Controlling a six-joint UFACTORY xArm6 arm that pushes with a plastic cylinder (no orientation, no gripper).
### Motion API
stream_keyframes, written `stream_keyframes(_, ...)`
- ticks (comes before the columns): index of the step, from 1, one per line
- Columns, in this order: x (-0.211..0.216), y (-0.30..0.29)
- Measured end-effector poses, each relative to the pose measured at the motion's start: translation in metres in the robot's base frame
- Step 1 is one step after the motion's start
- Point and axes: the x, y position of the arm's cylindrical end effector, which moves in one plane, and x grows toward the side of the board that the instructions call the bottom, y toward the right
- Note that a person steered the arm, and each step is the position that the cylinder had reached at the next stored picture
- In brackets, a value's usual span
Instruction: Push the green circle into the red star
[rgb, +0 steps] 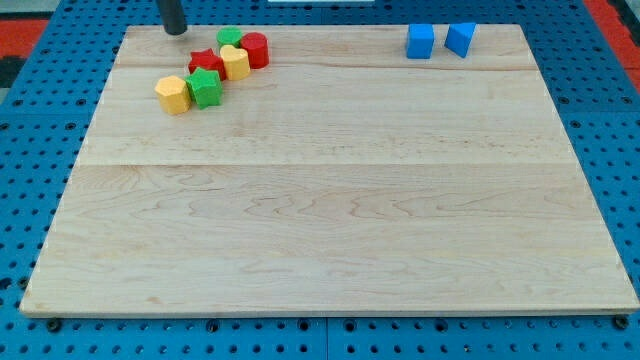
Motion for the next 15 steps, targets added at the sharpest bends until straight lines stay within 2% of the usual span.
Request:
stream_keyframes(2,0.004,0.098)
stream_keyframes(3,0.06,0.084)
stream_keyframes(4,0.071,0.089)
stream_keyframes(6,0.016,0.065)
stream_keyframes(7,0.057,0.041)
stream_keyframes(8,0.087,0.043)
stream_keyframes(9,0.079,0.047)
stream_keyframes(10,0.025,0.069)
stream_keyframes(11,0.012,0.142)
stream_keyframes(12,0.044,0.157)
stream_keyframes(13,0.097,0.15)
stream_keyframes(14,0.095,0.207)
stream_keyframes(15,0.088,0.333)
